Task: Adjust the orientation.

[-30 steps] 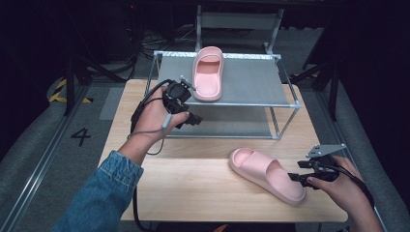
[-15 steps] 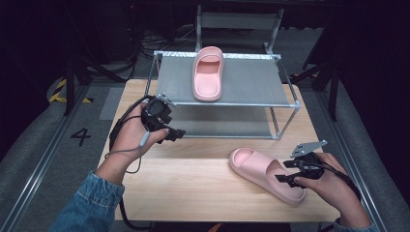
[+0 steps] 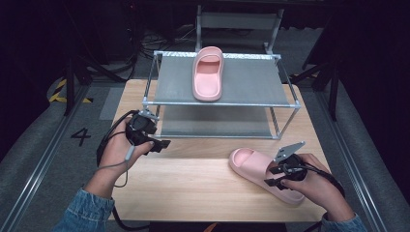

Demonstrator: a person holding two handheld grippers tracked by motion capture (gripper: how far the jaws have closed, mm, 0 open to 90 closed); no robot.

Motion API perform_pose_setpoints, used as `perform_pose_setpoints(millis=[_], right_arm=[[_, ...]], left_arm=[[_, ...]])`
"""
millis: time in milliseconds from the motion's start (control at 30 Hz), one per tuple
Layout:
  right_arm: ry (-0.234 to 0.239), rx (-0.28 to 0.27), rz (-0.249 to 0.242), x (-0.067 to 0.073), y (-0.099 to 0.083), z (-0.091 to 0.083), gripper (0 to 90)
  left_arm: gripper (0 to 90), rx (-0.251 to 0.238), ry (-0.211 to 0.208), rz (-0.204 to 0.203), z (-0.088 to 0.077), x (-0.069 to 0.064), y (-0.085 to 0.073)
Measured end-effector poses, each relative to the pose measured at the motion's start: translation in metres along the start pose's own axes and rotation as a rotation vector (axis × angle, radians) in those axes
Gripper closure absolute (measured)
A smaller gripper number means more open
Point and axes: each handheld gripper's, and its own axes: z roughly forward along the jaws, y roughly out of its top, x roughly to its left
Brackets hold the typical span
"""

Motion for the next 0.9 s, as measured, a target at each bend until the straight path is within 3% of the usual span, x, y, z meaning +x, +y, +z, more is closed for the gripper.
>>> perform_pose_setpoints(millis=[133, 367, 733, 800, 900], right_arm=[[0.0, 0.026, -0.016, 0.001, 0.003, 0.007, 62.1], [0.003, 0.048, -0.015, 0.003, 0.006, 0.014, 68.7], [0.0, 0.076, -0.022, 0.007, 0.009, 0.018, 81.6], [-0.017, 0.086, -0.032, 0.009, 0.01, 0.018, 83.1], [-0.043, 0.093, -0.042, 0.011, 0.012, 0.018, 84.6]], left_arm=[[31.3, -0.007, 0.03, 0.003, 0.005, 0.001, -0.01], [31.1, 0.033, 0.019, 0.013, 0.019, 0.0, -0.026], [28.1, 0.109, 0.022, -0.048, 0.042, 0.004, -0.048], [26.7, 0.135, 0.025, -0.044, 0.044, 0.007, -0.049], [26.1, 0.134, 0.014, -0.051, 0.044, 0.01, -0.051]])
